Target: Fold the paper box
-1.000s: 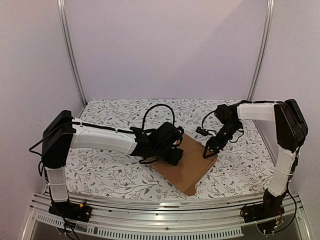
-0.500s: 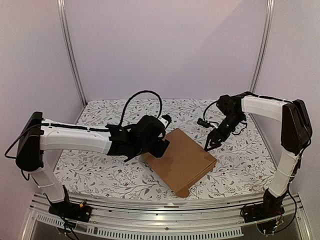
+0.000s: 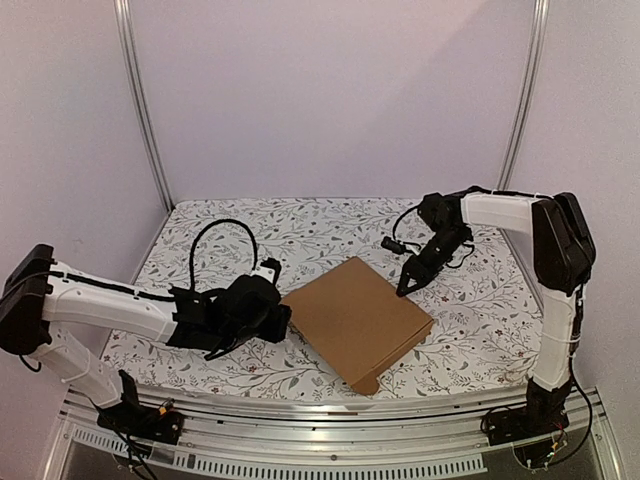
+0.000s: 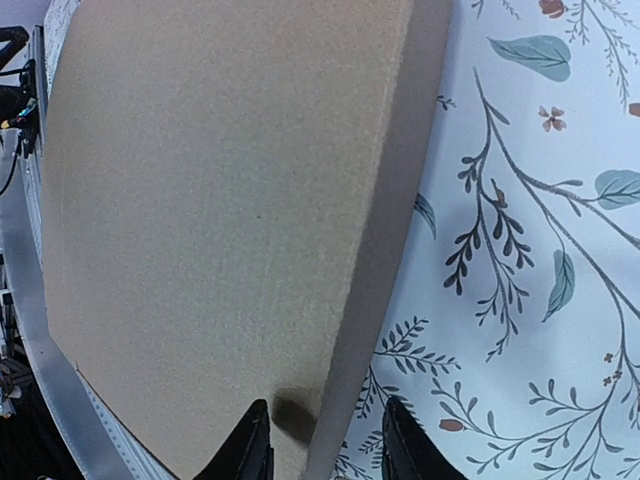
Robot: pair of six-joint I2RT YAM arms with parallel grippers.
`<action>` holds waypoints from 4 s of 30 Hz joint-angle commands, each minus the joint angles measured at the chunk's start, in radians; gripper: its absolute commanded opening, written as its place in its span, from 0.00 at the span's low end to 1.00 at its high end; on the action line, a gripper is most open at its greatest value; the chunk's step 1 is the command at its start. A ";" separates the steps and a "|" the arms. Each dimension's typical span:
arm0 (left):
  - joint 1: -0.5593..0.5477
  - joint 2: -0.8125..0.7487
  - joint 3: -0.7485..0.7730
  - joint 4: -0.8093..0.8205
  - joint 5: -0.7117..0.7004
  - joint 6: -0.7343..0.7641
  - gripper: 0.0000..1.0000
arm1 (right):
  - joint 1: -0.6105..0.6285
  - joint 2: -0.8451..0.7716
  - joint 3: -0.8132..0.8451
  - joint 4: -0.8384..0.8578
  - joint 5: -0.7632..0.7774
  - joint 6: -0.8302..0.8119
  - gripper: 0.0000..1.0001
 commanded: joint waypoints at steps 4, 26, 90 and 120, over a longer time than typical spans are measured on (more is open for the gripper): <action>-0.013 -0.070 -0.041 0.065 0.043 -0.072 0.60 | -0.014 0.091 -0.004 -0.001 -0.058 0.063 0.17; -0.053 -0.021 -0.065 0.164 -0.018 -0.091 0.62 | -0.138 0.183 -0.052 0.004 -0.086 0.124 0.14; 0.332 0.122 0.526 -0.051 0.527 0.667 0.94 | 0.060 -0.502 -0.047 -0.333 -0.046 -0.455 0.73; 0.502 0.688 1.270 -0.395 0.996 0.754 0.46 | 0.241 -0.550 -0.218 -0.110 0.073 -0.239 0.75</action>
